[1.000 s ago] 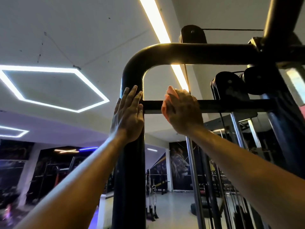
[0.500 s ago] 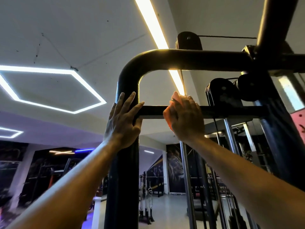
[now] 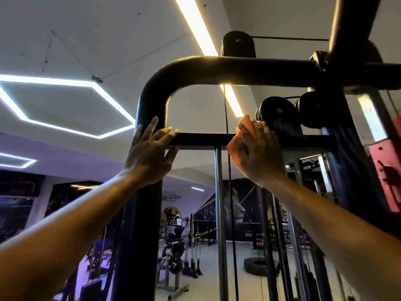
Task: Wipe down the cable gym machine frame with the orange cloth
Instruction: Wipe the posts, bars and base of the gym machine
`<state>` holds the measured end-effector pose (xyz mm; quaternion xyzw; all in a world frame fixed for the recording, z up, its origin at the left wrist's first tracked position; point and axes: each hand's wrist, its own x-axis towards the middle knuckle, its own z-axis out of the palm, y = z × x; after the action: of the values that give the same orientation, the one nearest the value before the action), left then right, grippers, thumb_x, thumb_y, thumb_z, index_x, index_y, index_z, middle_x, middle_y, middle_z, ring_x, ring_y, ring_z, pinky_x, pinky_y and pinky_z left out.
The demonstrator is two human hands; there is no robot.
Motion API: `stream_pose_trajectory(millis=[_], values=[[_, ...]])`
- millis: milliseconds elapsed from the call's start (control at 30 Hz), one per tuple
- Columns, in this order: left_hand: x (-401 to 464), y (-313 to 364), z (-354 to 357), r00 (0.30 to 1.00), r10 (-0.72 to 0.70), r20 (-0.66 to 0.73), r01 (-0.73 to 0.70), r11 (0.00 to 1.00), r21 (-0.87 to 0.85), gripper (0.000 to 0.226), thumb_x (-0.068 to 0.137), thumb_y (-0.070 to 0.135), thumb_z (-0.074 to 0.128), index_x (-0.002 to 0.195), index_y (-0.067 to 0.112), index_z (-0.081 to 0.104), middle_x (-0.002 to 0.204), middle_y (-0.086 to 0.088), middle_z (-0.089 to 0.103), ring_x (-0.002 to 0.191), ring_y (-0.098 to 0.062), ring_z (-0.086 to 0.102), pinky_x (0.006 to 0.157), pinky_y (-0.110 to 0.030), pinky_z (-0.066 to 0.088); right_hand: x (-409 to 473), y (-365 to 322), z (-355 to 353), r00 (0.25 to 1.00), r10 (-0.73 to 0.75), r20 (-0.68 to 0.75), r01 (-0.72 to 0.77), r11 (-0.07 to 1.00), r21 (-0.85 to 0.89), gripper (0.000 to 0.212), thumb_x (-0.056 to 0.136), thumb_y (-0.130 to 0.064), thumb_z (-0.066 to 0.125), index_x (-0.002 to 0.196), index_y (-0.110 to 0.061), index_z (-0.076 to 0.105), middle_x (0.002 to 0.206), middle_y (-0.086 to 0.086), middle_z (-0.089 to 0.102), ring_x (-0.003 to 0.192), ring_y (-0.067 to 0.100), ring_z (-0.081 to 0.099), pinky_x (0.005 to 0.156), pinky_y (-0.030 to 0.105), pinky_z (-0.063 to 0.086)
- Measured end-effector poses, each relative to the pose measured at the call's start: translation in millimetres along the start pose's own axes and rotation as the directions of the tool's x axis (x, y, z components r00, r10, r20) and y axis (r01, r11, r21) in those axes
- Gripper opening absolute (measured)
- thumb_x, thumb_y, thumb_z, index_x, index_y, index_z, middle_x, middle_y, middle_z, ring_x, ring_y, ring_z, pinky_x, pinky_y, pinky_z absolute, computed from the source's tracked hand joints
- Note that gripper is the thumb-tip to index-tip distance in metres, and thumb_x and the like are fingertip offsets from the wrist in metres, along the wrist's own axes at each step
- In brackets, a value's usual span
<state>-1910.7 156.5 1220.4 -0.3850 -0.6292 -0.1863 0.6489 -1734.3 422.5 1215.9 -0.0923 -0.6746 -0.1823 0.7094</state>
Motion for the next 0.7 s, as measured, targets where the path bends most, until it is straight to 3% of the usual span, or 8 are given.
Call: stream_pose_trajectory(millis=[100, 200, 267, 400, 467, 533, 633, 700], values=[[11, 29, 1, 0.997, -0.035, 0.064, 0.037, 0.998, -0.041, 0.059, 0.107, 0.053, 0.034, 0.162, 0.032, 0.041, 0.167, 0.004, 0.045, 0.16, -0.023, 0.032, 0.132, -0.06, -0.004, 0, -8, 7, 0.995, -0.102, 0.019, 0.101, 0.994, 0.034, 0.071, 0.108, -0.063, 0.039, 0.165, -0.02, 0.038, 0.167, 0.01, 0.041, 0.154, 0.039, 0.037, 0.129, 0.048, 0.022], [24, 62, 5, 0.988, -0.009, 0.154, 0.028, 0.992, -0.122, 0.065, 0.106, 0.056, 0.028, 0.167, 0.031, 0.032, 0.173, 0.002, 0.034, 0.164, -0.021, 0.021, 0.134, -0.054, 0.005, -2, 0, 11, 0.95, -0.295, 0.103, 0.295, 0.955, 0.015, 0.074, 0.112, -0.066, 0.022, 0.174, -0.025, 0.019, 0.182, 0.003, 0.012, 0.168, 0.032, 0.007, 0.135, 0.056, 0.009], [32, 81, 5, 0.979, 0.018, 0.205, 0.018, 0.985, -0.173, 0.071, 0.102, 0.056, 0.023, 0.168, 0.031, 0.029, 0.174, 0.004, 0.03, 0.165, -0.02, 0.014, 0.134, -0.051, 0.008, 0, 28, 6, 0.932, -0.346, 0.108, 0.353, 0.935, -0.048, 0.072, 0.113, -0.063, 0.011, 0.174, -0.026, 0.018, 0.182, 0.001, 0.007, 0.168, 0.032, 0.005, 0.134, 0.061, 0.013], [41, 96, 0, 0.971, 0.066, 0.229, -0.013, 0.975, -0.223, 0.064, 0.105, 0.051, 0.024, 0.165, 0.032, 0.038, 0.169, 0.002, 0.041, 0.159, -0.025, 0.032, 0.129, -0.052, 0.028, 7, 71, -10, 0.969, -0.211, 0.126, 0.223, 0.97, -0.094, 0.078, 0.109, -0.068, 0.011, 0.171, -0.024, 0.029, 0.179, 0.01, 0.024, 0.165, 0.039, 0.021, 0.129, 0.069, 0.022], [47, 100, -1, 0.969, 0.093, 0.227, -0.04, 0.973, -0.228, 0.055, 0.111, 0.044, 0.031, 0.163, 0.028, 0.044, 0.164, -0.001, 0.048, 0.151, -0.028, 0.045, 0.122, -0.05, 0.039, 10, 70, -7, 0.975, -0.184, 0.127, 0.197, 0.975, -0.102, 0.079, 0.108, -0.069, 0.009, 0.172, -0.026, 0.026, 0.18, 0.009, 0.018, 0.166, 0.039, 0.016, 0.129, 0.068, 0.02], [51, 108, 1, 0.966, 0.098, 0.238, -0.042, 0.973, -0.227, 0.048, 0.116, 0.033, 0.039, 0.163, 0.026, 0.045, 0.163, -0.002, 0.05, 0.147, -0.028, 0.048, 0.119, -0.048, 0.041, 12, 51, -1, 0.961, -0.219, 0.171, 0.231, 0.972, -0.052, 0.086, 0.104, -0.071, -0.01, 0.174, -0.028, 0.017, 0.182, 0.005, 0.006, 0.168, 0.036, 0.001, 0.132, 0.065, 0.011], [54, 116, 7, 0.969, 0.071, 0.235, -0.011, 0.969, -0.246, 0.044, 0.116, 0.029, 0.04, 0.159, 0.026, 0.05, 0.153, -0.001, 0.058, 0.136, -0.027, 0.056, 0.113, -0.047, 0.044, 15, 28, 8, 0.943, -0.304, 0.139, 0.304, 0.953, 0.022, 0.07, 0.113, -0.063, 0.015, 0.173, -0.028, 0.02, 0.182, 0.002, 0.013, 0.168, 0.033, 0.002, 0.135, 0.058, 0.002], [55, 118, 11, 0.972, 0.054, 0.228, 0.007, 0.966, -0.26, 0.045, 0.115, 0.034, 0.039, 0.158, 0.028, 0.05, 0.151, 0.0, 0.059, 0.135, -0.027, 0.056, 0.113, -0.049, 0.045, 16, 39, 12, 0.931, -0.357, 0.083, 0.357, 0.934, 0.006, 0.067, 0.112, -0.058, 0.033, 0.171, -0.027, 0.028, 0.18, 0.004, 0.021, 0.167, 0.037, 0.012, 0.135, 0.061, 0.008]])
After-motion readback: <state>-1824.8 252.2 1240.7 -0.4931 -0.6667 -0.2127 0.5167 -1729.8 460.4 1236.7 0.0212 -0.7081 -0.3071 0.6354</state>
